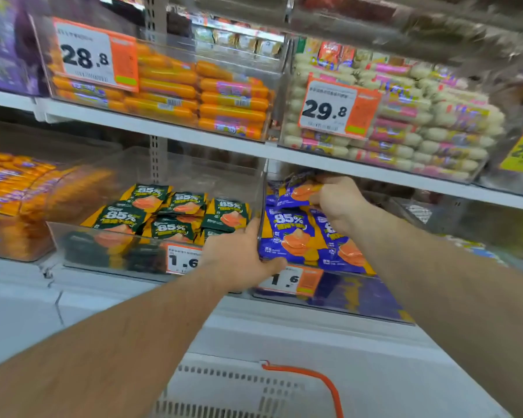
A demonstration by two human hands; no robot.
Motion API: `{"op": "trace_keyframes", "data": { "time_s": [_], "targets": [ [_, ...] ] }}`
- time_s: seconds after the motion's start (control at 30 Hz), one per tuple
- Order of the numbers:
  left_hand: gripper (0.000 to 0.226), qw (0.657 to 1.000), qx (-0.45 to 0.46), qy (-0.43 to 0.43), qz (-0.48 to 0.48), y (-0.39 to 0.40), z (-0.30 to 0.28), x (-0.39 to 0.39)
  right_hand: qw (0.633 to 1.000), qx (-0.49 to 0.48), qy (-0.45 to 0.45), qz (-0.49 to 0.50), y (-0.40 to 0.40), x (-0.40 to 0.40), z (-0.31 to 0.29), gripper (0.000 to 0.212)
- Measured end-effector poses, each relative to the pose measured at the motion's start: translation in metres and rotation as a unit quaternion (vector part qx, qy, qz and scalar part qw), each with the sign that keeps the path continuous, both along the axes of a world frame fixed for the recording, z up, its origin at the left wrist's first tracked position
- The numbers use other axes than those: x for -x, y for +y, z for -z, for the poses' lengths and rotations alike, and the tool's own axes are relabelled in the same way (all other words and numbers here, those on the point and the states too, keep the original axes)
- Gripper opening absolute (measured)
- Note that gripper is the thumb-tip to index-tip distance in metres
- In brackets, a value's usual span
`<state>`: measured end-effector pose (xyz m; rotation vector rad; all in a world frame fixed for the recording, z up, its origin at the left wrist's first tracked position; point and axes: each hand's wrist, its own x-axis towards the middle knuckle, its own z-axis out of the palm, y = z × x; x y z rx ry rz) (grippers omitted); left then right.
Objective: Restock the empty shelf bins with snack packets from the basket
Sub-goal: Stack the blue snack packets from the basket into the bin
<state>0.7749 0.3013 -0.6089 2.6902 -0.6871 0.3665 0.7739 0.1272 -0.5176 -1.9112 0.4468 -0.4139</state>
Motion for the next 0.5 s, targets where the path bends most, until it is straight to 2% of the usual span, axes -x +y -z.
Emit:
{"op": "trace_keyframes", "data": {
  "time_s": [0.03,0.1,0.17,0.3,0.37,0.5],
  "targets": [
    [0.08,1.0,-0.008,-0.023,-0.004,-0.001,0.003,-0.001,1.0,0.018,0.014,0.013,0.0,-0.011,0.001,0.013],
    [0.088,0.999,-0.006,-0.052,-0.001,-0.001,0.008,-0.003,0.996,0.066,0.055,0.006,0.003,-0.028,0.0,0.017],
    [0.09,0.998,0.003,-0.067,-0.003,0.0,0.01,-0.006,0.985,0.14,0.095,-0.035,0.007,-0.041,0.003,0.002],
    [0.087,0.996,0.011,-0.094,0.0,-0.002,0.013,-0.004,0.917,0.357,0.175,-0.038,0.005,-0.05,0.011,0.045],
    [0.083,0.995,0.021,-0.097,-0.001,-0.002,0.013,-0.004,0.896,0.398,0.192,-0.043,0.001,-0.056,0.016,0.057],
    [0.083,0.995,0.017,-0.103,0.0,-0.002,0.014,-0.004,0.882,0.426,0.196,-0.04,-0.005,-0.067,0.024,0.06]
  ]
}}
